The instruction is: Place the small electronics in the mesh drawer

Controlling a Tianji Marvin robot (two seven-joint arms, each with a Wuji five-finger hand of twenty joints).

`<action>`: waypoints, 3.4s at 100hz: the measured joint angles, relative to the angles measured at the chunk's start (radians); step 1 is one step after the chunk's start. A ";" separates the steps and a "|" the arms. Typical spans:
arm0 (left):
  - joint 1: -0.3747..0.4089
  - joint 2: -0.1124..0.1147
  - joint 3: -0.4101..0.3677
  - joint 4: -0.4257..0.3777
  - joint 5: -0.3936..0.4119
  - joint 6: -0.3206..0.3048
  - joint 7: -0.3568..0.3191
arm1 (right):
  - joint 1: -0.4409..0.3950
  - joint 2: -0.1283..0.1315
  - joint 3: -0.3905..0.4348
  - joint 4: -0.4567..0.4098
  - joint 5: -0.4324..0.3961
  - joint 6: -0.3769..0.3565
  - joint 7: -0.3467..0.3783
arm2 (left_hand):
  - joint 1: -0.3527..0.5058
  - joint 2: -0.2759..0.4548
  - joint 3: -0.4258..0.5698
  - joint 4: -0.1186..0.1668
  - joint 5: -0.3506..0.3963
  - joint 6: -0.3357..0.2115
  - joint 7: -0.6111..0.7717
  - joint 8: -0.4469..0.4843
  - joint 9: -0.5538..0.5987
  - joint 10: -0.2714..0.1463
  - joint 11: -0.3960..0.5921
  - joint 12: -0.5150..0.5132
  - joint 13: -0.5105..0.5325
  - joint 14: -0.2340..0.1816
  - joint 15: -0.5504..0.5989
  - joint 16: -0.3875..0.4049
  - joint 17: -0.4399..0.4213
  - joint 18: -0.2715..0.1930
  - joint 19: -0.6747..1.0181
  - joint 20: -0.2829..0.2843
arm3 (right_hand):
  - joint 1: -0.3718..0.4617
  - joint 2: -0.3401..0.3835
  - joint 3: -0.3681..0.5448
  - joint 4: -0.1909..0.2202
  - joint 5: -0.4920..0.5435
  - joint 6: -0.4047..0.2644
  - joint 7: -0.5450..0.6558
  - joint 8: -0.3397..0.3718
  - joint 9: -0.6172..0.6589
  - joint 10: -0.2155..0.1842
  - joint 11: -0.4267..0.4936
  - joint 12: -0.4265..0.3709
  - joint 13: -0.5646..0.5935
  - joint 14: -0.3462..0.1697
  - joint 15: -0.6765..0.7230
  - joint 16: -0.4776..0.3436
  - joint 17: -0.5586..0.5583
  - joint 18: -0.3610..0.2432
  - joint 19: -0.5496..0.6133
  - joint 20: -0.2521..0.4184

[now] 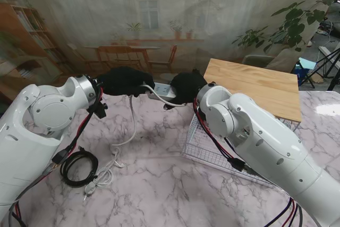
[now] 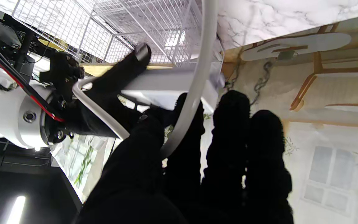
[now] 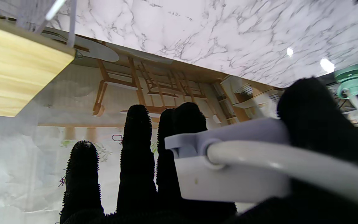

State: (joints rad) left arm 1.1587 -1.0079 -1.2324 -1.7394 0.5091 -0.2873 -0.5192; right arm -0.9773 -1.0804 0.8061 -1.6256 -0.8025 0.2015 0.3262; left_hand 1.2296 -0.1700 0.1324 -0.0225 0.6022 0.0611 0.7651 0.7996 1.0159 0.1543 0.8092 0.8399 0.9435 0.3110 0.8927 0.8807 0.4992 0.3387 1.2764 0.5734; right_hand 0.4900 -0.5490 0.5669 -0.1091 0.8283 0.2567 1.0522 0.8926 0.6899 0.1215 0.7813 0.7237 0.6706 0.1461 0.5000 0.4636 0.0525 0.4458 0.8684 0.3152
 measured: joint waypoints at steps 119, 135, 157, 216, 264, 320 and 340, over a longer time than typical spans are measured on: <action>-0.334 -0.043 0.331 0.288 0.006 0.166 0.065 | -0.199 0.002 0.105 -0.191 0.163 -0.116 -0.047 | -0.023 0.001 -0.060 0.000 0.013 -0.070 -0.003 0.008 -0.003 -0.017 -0.001 0.013 -0.003 -0.017 0.000 0.004 -0.011 -0.022 0.000 0.000 | -0.008 0.003 0.006 0.000 0.013 0.013 0.012 0.000 0.014 0.005 0.000 0.002 0.019 0.000 0.000 0.000 0.000 0.000 0.000 0.000; -0.355 -0.045 0.376 0.318 -0.007 0.177 0.049 | -0.221 -0.001 0.127 -0.210 0.173 -0.115 -0.058 | -0.023 0.001 -0.056 0.000 0.013 -0.069 -0.003 -0.024 -0.003 -0.017 -0.001 0.013 -0.014 -0.017 -0.004 0.009 -0.025 -0.023 0.000 0.000 | -0.008 0.003 0.007 0.000 0.013 0.013 0.012 0.000 0.014 0.005 0.000 0.002 0.019 0.000 0.000 0.000 0.000 0.000 0.000 0.000; -0.350 -0.056 0.393 0.357 -0.025 0.186 0.073 | -0.251 -0.003 0.161 -0.234 0.180 -0.110 -0.082 | -0.020 0.005 -0.051 0.000 0.015 -0.065 -0.059 -0.180 -0.008 -0.010 -0.135 -0.101 -0.073 -0.010 -0.162 -0.087 -0.083 -0.036 -0.088 -0.015 | -0.008 0.003 0.007 0.000 0.013 0.013 0.012 0.000 0.014 0.006 0.000 0.003 0.019 0.000 0.000 0.000 0.000 0.000 0.000 0.000; -0.314 -0.053 0.371 0.393 0.010 0.134 0.060 | -0.253 -0.015 0.179 -0.247 0.204 -0.069 -0.128 | -0.356 -0.054 -0.105 0.024 -0.330 0.027 -0.616 -0.491 -0.760 0.058 -0.612 -0.628 -0.409 -0.029 -0.416 -0.290 -0.279 -0.122 -0.288 -0.076 | -0.008 0.003 0.008 0.000 0.013 0.013 0.012 0.000 0.014 0.006 0.000 0.012 0.016 0.001 0.023 0.011 0.000 0.001 0.000 0.000; -0.247 -0.031 0.237 0.361 0.055 0.098 0.008 | -0.244 -0.018 0.175 -0.244 0.207 -0.055 -0.132 | -0.445 -0.112 -0.126 0.024 -0.355 0.218 -0.663 -0.514 -0.815 0.093 -0.646 -0.683 -0.469 -0.031 -0.450 -0.337 -0.313 -0.143 -0.331 -0.089 | -0.008 0.003 0.008 0.000 0.013 0.013 0.012 0.000 0.014 0.006 0.001 0.012 0.016 0.001 0.023 0.011 0.000 0.001 0.000 0.000; -0.216 -0.024 0.208 0.441 0.042 0.120 0.108 | -0.221 -0.019 0.157 -0.237 0.208 -0.042 -0.130 | -0.352 0.031 -0.130 0.011 -0.295 -0.118 -0.620 -0.482 -0.710 -0.196 -0.584 -0.635 -0.442 -0.079 -0.489 -0.403 -0.275 -0.172 -0.368 -0.115 | -0.008 0.003 0.008 0.000 0.013 0.013 0.012 0.001 0.014 0.006 0.001 0.012 0.016 0.001 0.023 0.011 0.000 0.001 0.000 0.000; -0.224 -0.030 0.256 0.453 0.041 0.121 0.113 | -0.219 -0.020 0.155 -0.236 0.208 -0.033 -0.129 | -0.146 0.095 -0.132 0.011 -0.079 -0.137 -0.383 -0.436 -0.459 -0.234 -0.534 -0.609 -0.298 -0.119 -0.482 -0.418 -0.218 -0.173 -0.307 -0.103 | -0.008 0.003 0.008 0.000 0.013 0.013 0.012 0.001 0.014 0.006 0.001 0.012 0.016 0.001 0.023 0.011 0.000 0.001 0.000 0.000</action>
State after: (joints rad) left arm 0.9344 -1.0382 -0.9759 -1.2867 0.5497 -0.1661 -0.4063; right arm -1.1965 -1.1007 0.9614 -1.8615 -0.5945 0.1689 0.1970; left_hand 1.0835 -0.0752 0.0002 -0.0119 0.5233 -0.0755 0.3818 0.3633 0.5571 -0.0793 0.2753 0.2307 0.6454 0.1917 0.4102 0.4627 0.2816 0.1656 0.9696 0.4705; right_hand 0.4820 -0.5464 0.5752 -0.1091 0.8408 0.2698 1.0646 0.8941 0.7041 0.1279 0.7820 0.7356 0.6867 0.1475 0.5230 0.4743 0.0526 0.4471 0.8682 0.3152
